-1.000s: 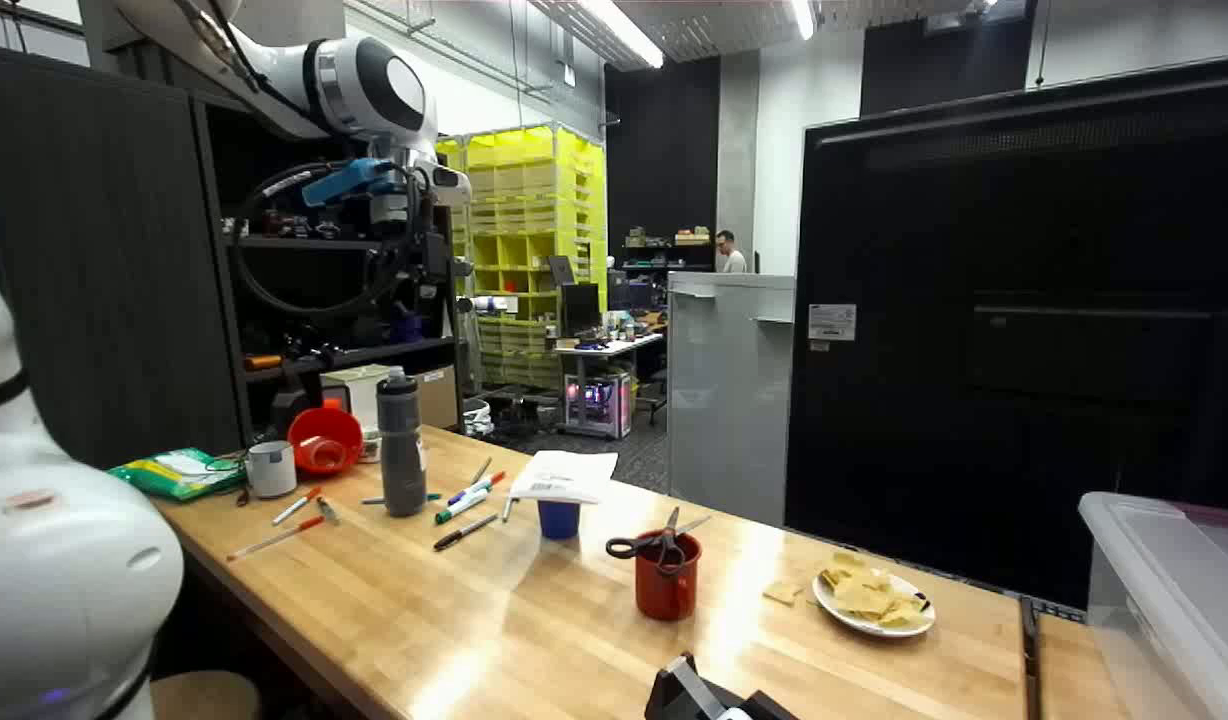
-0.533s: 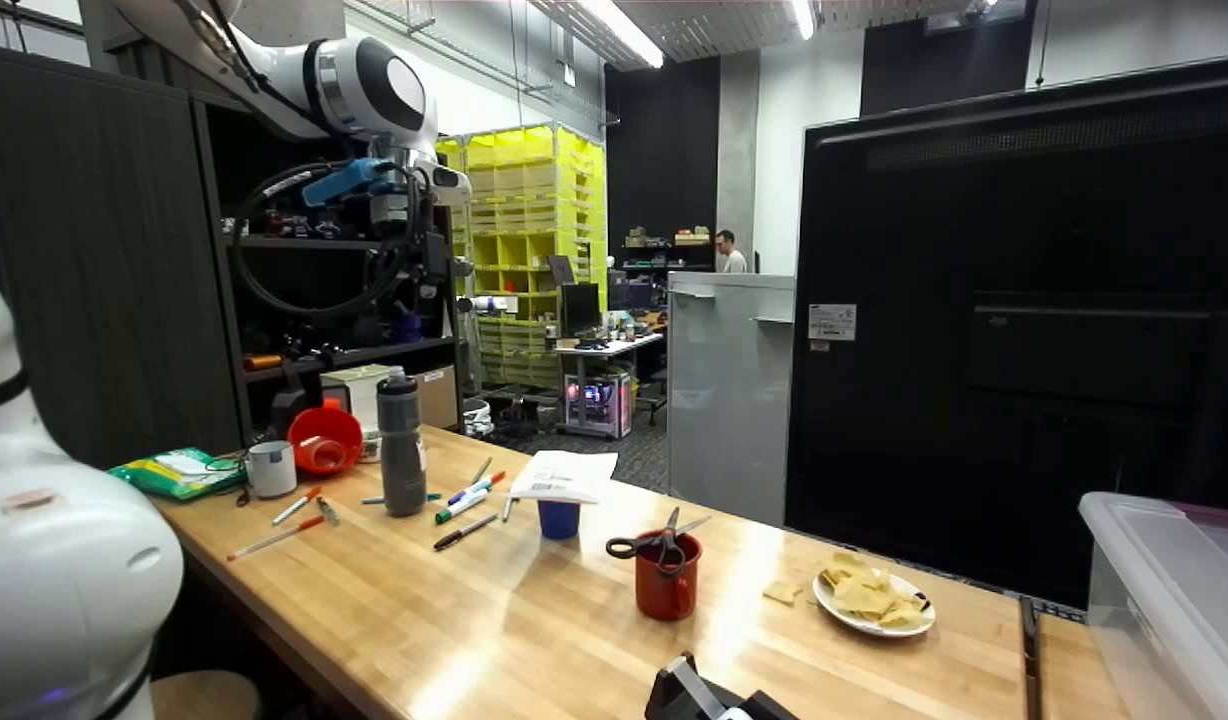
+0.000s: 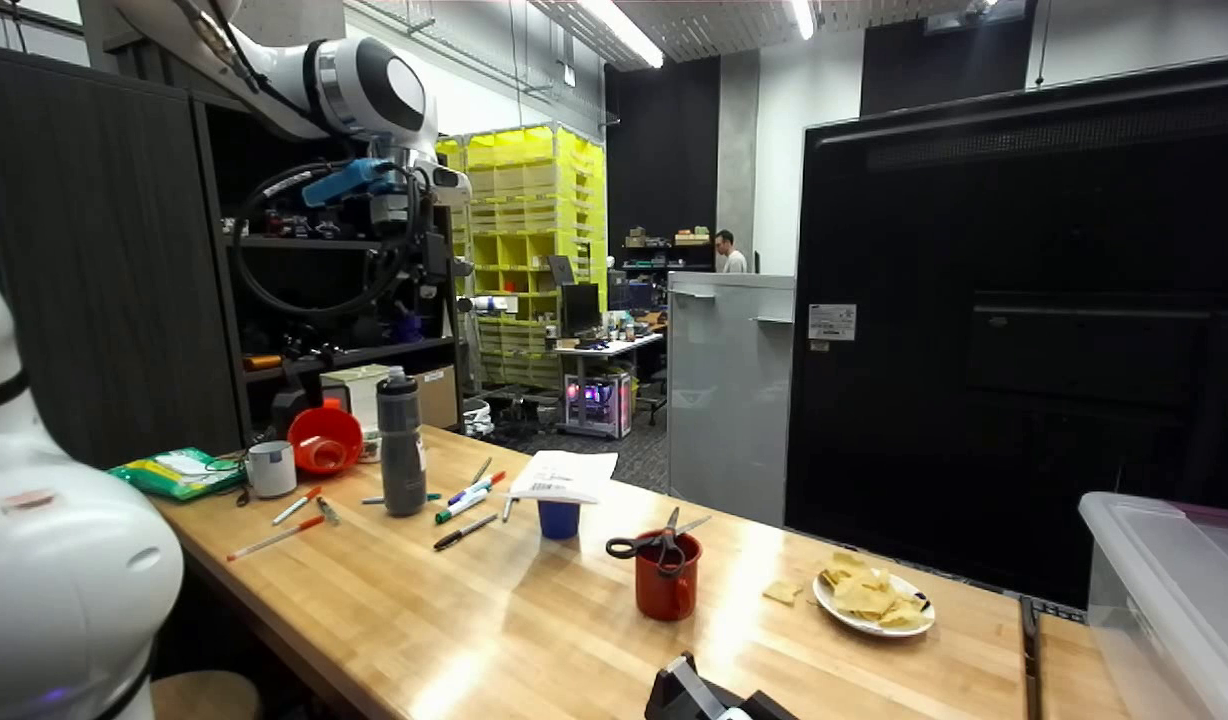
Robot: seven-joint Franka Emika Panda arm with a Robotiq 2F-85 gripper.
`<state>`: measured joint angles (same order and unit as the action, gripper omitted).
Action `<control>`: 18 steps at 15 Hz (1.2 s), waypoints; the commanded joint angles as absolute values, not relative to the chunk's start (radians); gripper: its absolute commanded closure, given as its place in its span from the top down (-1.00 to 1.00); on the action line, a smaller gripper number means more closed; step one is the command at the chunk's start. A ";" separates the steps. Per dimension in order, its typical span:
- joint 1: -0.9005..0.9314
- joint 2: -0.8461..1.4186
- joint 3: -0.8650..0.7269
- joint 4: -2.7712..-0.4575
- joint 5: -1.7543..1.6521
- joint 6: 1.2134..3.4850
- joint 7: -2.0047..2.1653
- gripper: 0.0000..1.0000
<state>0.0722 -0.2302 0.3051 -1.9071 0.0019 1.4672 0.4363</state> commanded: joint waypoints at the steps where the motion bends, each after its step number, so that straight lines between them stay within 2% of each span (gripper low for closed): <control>1: 0.100 -0.227 0.282 -1.904 -0.003 1.465 0.442 1.00; 8: 0.099 -0.238 0.269 -1.906 0.004 1.475 0.440 1.00; 18: 0.054 -0.215 0.161 -1.919 0.067 1.493 0.551 1.00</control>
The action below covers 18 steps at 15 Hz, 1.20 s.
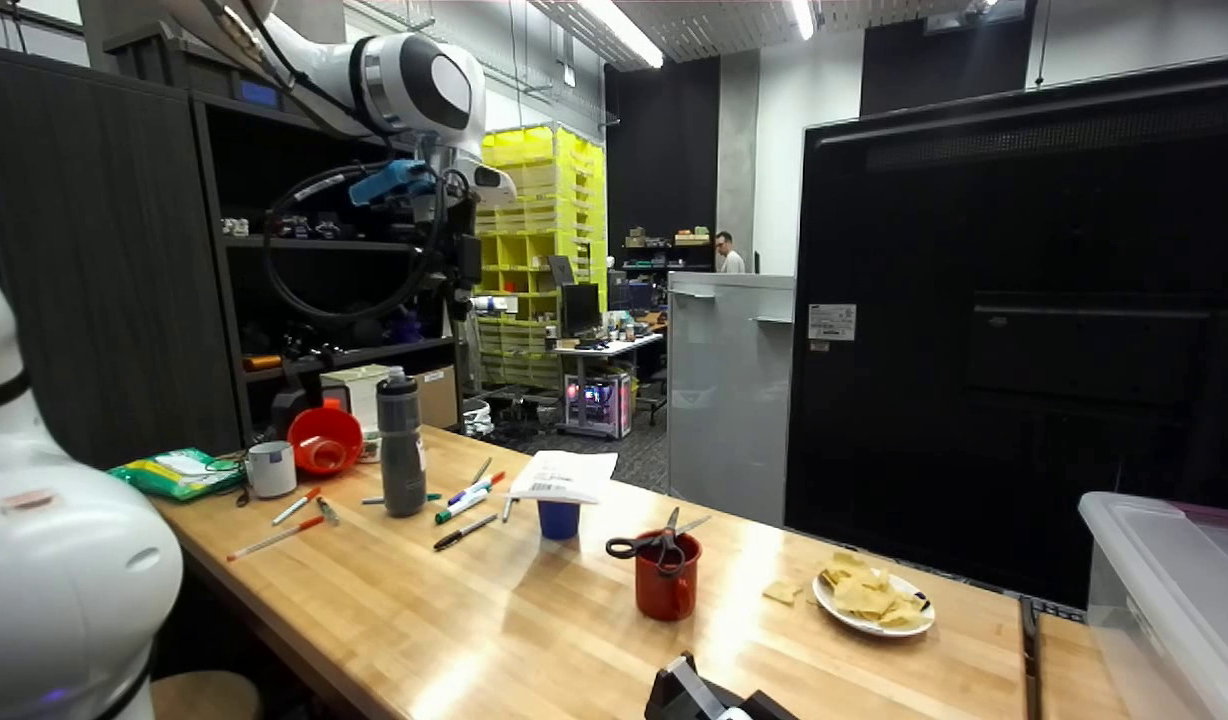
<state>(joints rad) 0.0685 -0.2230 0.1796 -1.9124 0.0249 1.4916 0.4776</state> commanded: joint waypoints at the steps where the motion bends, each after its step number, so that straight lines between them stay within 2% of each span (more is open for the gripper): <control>1: 0.046 -0.207 0.153 -1.920 0.079 1.494 0.582 1.00; 7: 0.024 -0.179 0.111 -1.942 0.123 1.527 0.687 1.00; 12: 0.030 -0.181 0.099 -1.963 0.095 1.553 0.617 1.00; 18: 0.031 -0.194 0.098 -2.005 -0.098 1.543 0.404 1.00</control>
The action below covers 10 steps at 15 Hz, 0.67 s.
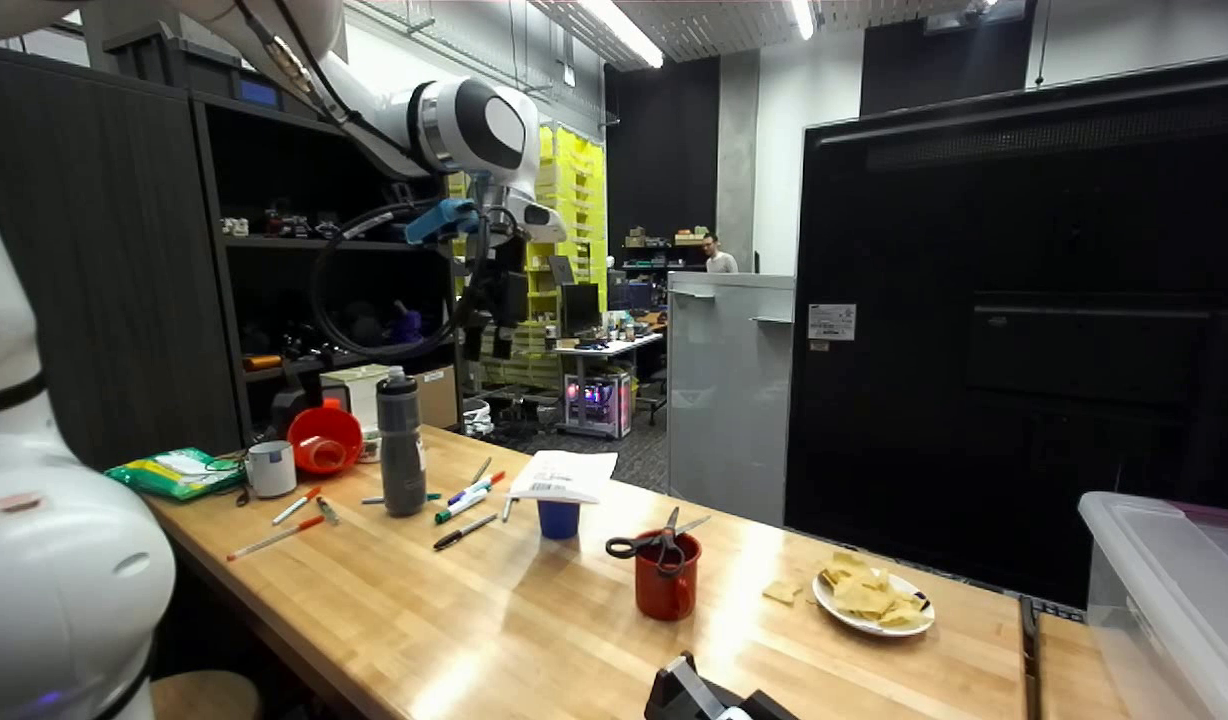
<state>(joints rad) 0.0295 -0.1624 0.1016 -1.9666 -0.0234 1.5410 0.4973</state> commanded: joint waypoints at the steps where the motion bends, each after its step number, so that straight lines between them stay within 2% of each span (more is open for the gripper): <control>1: 0.030 -0.198 0.095 -2.021 -0.132 1.564 0.369 1.00; 10: -0.004 -0.188 0.011 -2.163 -0.145 1.844 0.237 1.00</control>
